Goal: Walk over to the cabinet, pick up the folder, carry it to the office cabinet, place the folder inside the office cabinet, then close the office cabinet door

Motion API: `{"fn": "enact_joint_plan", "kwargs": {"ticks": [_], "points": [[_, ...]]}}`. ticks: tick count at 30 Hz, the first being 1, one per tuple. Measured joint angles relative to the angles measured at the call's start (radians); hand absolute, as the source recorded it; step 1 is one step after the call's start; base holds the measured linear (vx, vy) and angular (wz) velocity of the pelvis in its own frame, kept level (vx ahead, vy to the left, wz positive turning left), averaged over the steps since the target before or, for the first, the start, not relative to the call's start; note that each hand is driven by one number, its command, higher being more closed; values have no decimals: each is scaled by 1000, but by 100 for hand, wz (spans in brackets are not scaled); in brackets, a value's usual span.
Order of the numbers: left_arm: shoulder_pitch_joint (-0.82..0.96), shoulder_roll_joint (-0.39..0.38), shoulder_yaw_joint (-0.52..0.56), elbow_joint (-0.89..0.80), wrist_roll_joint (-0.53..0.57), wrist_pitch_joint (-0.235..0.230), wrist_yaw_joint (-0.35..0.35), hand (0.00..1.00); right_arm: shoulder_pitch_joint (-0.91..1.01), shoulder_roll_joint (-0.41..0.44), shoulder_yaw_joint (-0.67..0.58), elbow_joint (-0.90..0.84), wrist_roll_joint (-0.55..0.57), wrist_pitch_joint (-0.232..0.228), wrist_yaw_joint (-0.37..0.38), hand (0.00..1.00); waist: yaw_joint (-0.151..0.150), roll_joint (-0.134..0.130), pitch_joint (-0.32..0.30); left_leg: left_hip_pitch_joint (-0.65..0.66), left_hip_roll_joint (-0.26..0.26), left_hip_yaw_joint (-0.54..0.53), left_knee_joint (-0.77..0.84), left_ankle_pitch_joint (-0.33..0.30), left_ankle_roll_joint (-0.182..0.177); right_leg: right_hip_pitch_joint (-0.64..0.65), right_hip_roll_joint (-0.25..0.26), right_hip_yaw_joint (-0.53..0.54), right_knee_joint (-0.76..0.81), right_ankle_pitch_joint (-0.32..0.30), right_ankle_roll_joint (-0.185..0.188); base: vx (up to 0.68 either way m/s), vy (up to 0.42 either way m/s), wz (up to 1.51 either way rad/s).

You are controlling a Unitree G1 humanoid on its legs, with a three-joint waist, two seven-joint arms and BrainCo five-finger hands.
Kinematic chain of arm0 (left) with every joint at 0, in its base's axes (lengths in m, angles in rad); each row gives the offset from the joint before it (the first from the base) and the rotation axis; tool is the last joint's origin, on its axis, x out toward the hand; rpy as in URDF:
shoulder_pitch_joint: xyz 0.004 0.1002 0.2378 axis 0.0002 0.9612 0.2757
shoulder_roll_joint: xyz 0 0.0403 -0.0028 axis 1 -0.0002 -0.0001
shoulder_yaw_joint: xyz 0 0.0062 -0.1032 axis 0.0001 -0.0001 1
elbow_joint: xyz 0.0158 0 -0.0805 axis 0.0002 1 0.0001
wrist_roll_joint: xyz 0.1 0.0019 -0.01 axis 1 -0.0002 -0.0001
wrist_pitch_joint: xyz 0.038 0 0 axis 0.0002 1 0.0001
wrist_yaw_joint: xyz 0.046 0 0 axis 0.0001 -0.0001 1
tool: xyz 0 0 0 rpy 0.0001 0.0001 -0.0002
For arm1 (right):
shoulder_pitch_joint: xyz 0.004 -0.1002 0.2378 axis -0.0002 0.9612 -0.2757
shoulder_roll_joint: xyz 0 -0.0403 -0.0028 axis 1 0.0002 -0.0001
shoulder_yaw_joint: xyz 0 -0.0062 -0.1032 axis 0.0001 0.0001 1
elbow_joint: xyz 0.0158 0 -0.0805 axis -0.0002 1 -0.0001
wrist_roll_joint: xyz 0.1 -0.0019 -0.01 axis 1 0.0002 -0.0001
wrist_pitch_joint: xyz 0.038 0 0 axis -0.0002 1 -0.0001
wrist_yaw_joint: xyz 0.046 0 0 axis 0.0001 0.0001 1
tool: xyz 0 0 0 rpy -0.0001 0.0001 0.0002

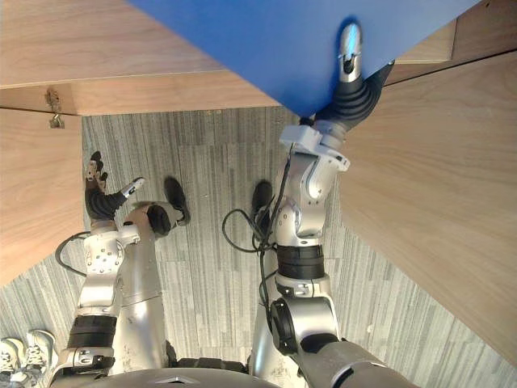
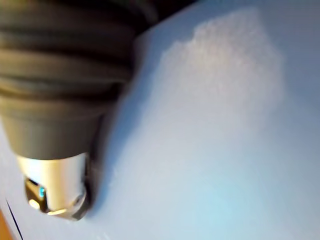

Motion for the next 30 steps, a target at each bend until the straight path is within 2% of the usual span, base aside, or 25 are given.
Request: {"fn": "enact_joint_plan", "kwargs": {"ticks": [4,18,23,30], "points": [[-3,-1,-1,1,-9,9,9,0,-36,-3,1,13,62,1,-3,100,4,-3,-25,-33,6,-6,15,1,-2,-33,3,-2,17,0,-6,-43,-12,-2],[-55,-3,-15,57,-48,33,31,0,-322,-26,-20,255,332,4,-69,100,14,-2,-27,-80,5,-55,17,34,-17,-56,1,-46,37,-1,-34,-18,-1,3],[-74,-9,-21,88,-77,38,37,0,-434,-12,-24,355,425,1,-105,100,28,-2,-27,-81,0,-60,-15,64,-28,-61,-1,-60,27,6,-44,-21,-5,7],[-119,-17,-23,112,-79,41,46,0,-516,-9,-23,401,452,3,-137,100,32,-3,-27,-81,-12,-74,-86,114,-42,-58,-5,-89,-18,28,-67,-22,-3,8]]}}
